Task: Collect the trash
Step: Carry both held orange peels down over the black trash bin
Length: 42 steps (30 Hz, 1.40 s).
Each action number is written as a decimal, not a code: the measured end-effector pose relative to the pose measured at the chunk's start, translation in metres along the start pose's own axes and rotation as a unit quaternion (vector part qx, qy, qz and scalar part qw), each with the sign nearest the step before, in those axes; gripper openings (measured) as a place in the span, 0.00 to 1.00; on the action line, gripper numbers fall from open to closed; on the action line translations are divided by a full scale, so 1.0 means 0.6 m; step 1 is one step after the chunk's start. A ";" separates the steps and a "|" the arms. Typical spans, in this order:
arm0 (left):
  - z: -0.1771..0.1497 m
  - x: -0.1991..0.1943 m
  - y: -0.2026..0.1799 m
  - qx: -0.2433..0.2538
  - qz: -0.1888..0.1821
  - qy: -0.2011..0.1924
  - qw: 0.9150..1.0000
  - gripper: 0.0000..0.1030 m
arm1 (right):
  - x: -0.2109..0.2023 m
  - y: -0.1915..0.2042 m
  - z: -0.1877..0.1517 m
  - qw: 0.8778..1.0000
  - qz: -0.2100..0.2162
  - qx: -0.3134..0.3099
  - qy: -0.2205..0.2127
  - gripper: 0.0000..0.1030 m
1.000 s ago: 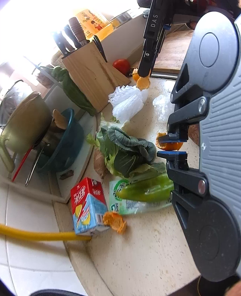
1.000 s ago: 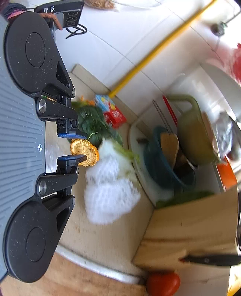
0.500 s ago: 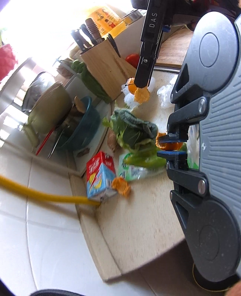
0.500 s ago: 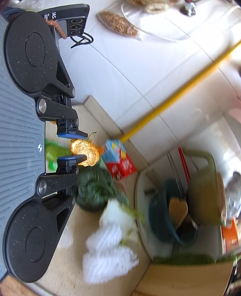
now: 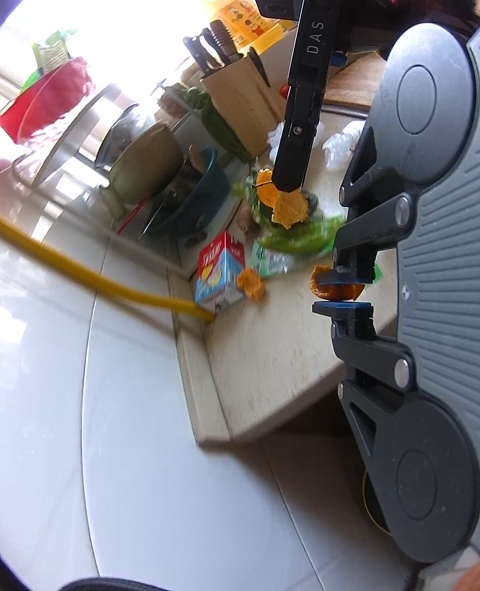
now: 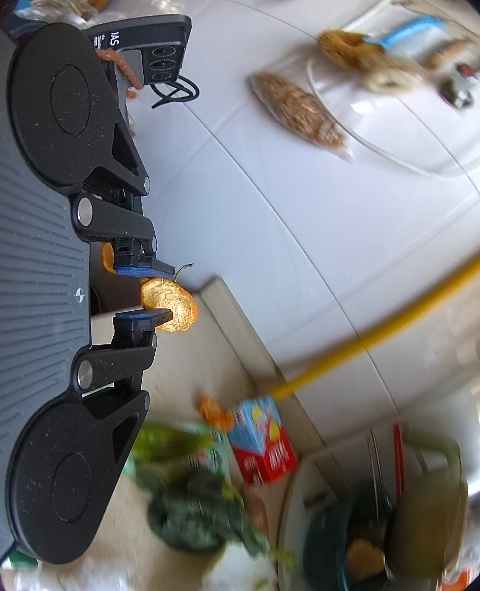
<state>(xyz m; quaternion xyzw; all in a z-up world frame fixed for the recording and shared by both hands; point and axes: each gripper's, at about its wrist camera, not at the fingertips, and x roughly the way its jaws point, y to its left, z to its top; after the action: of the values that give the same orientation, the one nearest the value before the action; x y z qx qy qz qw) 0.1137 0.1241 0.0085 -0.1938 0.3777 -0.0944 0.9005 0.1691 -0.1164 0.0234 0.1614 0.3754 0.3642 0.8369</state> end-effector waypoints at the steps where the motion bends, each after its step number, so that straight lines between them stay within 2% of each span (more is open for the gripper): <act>1: -0.003 -0.009 0.007 -0.003 0.004 -0.003 1.000 0.07 | 0.006 0.010 -0.002 1.000 0.005 -0.004 0.004 0.23; 11: -0.038 -0.084 0.074 -0.035 0.044 -0.023 0.998 0.07 | 0.066 0.103 -0.038 0.996 0.054 -0.039 0.052 0.23; 19: -0.075 -0.123 0.117 -0.056 0.077 -0.026 0.995 0.07 | 0.109 0.158 -0.067 0.992 0.074 -0.057 0.089 0.23; 32: -0.118 -0.120 0.169 -0.067 0.133 0.004 0.989 0.07 | 0.172 0.175 -0.105 0.987 0.058 -0.064 0.136 0.23; 42: -0.131 -0.091 0.192 -0.072 0.154 0.033 0.985 0.07 | 0.214 0.168 -0.125 0.983 0.043 -0.066 0.165 0.23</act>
<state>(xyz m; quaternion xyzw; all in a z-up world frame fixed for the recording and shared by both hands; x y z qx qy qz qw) 0.0221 0.2244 -0.0550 -0.1944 0.4380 0.0664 0.8752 0.1220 0.0458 -0.0373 0.0597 0.4763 0.4452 0.7559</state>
